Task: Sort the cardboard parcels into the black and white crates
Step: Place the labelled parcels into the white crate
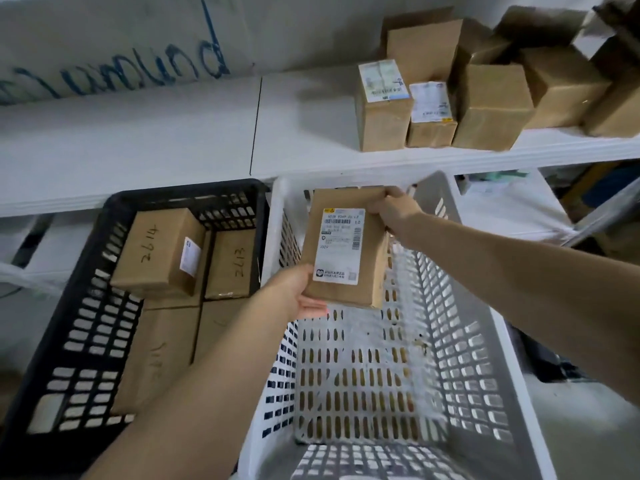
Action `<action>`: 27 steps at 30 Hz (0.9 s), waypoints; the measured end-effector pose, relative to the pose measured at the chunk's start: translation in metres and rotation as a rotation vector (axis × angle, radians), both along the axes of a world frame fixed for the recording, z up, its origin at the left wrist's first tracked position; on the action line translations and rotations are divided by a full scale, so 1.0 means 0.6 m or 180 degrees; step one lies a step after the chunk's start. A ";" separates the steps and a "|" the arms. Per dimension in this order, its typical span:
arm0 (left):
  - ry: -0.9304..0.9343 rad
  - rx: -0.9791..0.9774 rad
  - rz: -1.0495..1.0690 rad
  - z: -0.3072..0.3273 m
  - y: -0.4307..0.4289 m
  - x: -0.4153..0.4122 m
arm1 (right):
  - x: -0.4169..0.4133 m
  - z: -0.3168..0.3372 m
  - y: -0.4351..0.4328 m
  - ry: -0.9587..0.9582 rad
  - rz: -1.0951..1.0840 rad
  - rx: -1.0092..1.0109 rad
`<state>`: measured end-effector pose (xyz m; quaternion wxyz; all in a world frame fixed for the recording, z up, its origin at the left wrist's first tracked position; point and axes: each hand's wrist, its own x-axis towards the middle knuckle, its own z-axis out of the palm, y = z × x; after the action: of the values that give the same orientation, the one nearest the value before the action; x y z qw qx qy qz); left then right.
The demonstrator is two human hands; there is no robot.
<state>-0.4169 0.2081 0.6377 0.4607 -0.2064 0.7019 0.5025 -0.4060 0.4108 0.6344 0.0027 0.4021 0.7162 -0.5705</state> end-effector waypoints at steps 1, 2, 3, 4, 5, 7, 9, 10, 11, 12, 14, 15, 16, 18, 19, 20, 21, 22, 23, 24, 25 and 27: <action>-0.0035 -0.0068 0.0075 -0.012 0.003 0.001 | -0.005 -0.016 -0.002 -0.0039 0.0107 -0.0060; -0.0063 -0.0131 0.0151 -0.024 0.006 0.001 | -0.011 -0.032 -0.003 -0.0074 0.0188 -0.0121; -0.0091 -0.0172 0.0232 -0.037 0.008 0.000 | -0.016 -0.046 -0.004 -0.0106 0.0227 -0.0210; -0.0123 -0.0200 0.0307 -0.049 0.010 -0.001 | -0.020 -0.062 -0.004 -0.0130 0.0247 -0.0293; -0.0161 -0.0209 0.0393 -0.061 0.013 -0.003 | -0.026 -0.079 -0.003 -0.0148 0.0258 -0.0356; -0.0240 -0.0208 0.0587 -0.087 0.017 -0.007 | -0.038 -0.113 -0.002 -0.0151 0.0247 -0.0447; -0.0319 -0.0240 0.0730 -0.112 0.021 -0.008 | -0.048 -0.146 -0.004 -0.0190 0.0238 -0.0517; -0.0357 -0.0250 0.0769 -0.123 0.024 -0.009 | -0.052 -0.161 -0.005 -0.0219 0.0251 -0.0549; -0.0384 -0.0258 0.0807 -0.135 0.027 -0.010 | -0.056 -0.177 -0.006 -0.0241 0.0258 -0.0606; -0.0417 -0.0260 0.0862 -0.146 0.030 -0.011 | -0.059 -0.191 -0.006 -0.0252 0.0261 -0.0672; -0.0483 -0.0267 0.0967 -0.166 0.035 -0.016 | -0.066 -0.216 -0.007 -0.0227 0.0252 -0.0788; -0.0500 -0.0252 0.0991 -0.173 0.036 -0.018 | -0.071 -0.227 -0.007 -0.0207 0.0256 -0.0813; -0.0518 -0.0233 0.1010 -0.178 0.037 -0.020 | -0.074 -0.236 -0.007 -0.0195 0.0276 -0.0830; -0.0519 -0.0183 0.1087 -0.188 0.037 -0.026 | -0.082 -0.249 -0.009 -0.0231 0.0311 -0.0882; -0.0502 -0.0143 0.1128 -0.191 0.037 -0.029 | -0.084 -0.252 -0.011 -0.0271 0.0340 -0.0900; -0.0497 -0.0105 0.1170 -0.192 0.036 -0.031 | -0.084 -0.255 -0.014 -0.0309 0.0384 -0.0919; -0.0506 -0.0070 0.1213 -0.193 0.036 -0.032 | -0.082 -0.256 -0.016 -0.0354 0.0437 -0.0929; -0.0519 -0.0030 0.1246 -0.193 0.036 -0.033 | -0.079 -0.256 -0.016 -0.0398 0.0494 -0.0906; -0.0533 0.0005 0.1255 -0.192 0.034 -0.034 | -0.076 -0.253 -0.017 -0.0442 0.0519 -0.0864; -0.0552 0.0026 0.1238 -0.187 0.033 -0.034 | -0.071 -0.244 -0.017 -0.0474 0.0523 -0.0805; -0.0557 0.0030 0.1209 -0.181 0.033 -0.033 | -0.067 -0.231 -0.016 -0.0506 0.0538 -0.0699; -0.0522 0.0010 0.1080 -0.163 0.034 -0.031 | -0.061 -0.194 -0.016 -0.0531 0.0687 -0.0285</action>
<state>-0.4356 0.2285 0.5400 0.4253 -0.3613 0.6164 0.5556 -0.4424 0.4012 0.5182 0.1416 0.3682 0.7263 -0.5628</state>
